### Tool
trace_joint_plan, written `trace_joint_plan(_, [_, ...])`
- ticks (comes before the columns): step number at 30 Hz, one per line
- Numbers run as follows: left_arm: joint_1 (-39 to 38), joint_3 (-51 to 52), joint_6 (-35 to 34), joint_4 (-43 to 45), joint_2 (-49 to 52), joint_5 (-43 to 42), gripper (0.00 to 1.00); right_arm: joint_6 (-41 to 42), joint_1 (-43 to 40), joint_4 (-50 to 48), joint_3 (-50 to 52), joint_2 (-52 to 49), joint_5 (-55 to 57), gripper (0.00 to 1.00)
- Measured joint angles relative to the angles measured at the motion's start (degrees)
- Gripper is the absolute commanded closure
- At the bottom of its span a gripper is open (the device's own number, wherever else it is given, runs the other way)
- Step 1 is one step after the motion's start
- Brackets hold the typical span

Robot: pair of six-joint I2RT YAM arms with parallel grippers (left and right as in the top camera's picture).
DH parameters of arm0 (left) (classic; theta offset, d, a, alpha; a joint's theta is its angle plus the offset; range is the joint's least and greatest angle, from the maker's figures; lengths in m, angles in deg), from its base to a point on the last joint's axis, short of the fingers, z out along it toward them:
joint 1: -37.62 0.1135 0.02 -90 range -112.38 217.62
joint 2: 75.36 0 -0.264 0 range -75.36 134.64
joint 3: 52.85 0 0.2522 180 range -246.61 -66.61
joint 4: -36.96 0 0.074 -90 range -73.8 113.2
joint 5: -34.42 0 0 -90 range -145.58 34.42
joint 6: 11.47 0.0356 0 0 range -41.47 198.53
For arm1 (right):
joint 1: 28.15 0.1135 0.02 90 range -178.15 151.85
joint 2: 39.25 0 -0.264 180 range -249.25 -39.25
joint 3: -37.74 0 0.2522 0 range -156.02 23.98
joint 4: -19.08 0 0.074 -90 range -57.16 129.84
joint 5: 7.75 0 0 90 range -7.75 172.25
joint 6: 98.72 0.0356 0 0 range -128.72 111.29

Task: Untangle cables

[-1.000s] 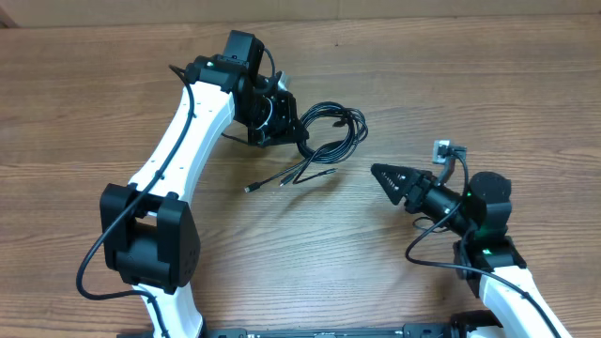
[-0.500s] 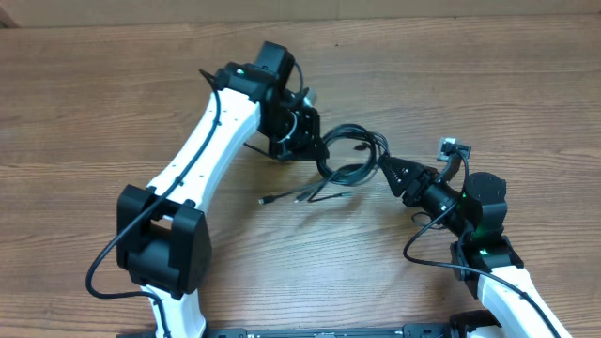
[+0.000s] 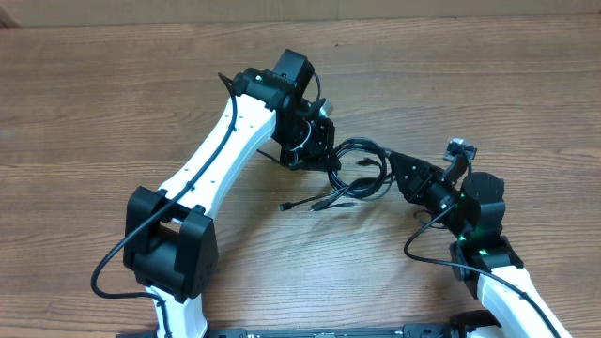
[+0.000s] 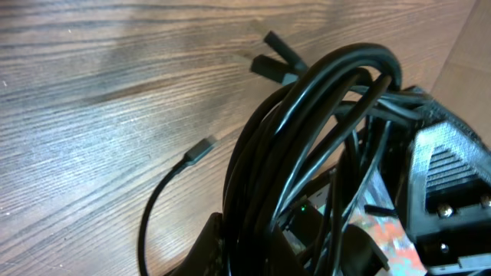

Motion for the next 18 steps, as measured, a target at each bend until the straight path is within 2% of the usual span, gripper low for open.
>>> trace_joint_plan(11, [0.0,0.0,1.7,2.7,0.0,-5.6,0.96,0.0,0.0,4.4,0.0,0.0,0.7,0.76])
trace_joint_plan(14, [0.0,0.0,1.9,3.4,0.0,-6.4,0.96,0.1,0.0,5.1,0.0,0.0,0.7,0.67])
trace_joint_plan(18, [0.0,0.0,2.6,3.8,0.0,-6.8,0.96,0.0,0.0,5.5,0.0,0.0,0.7,0.6])
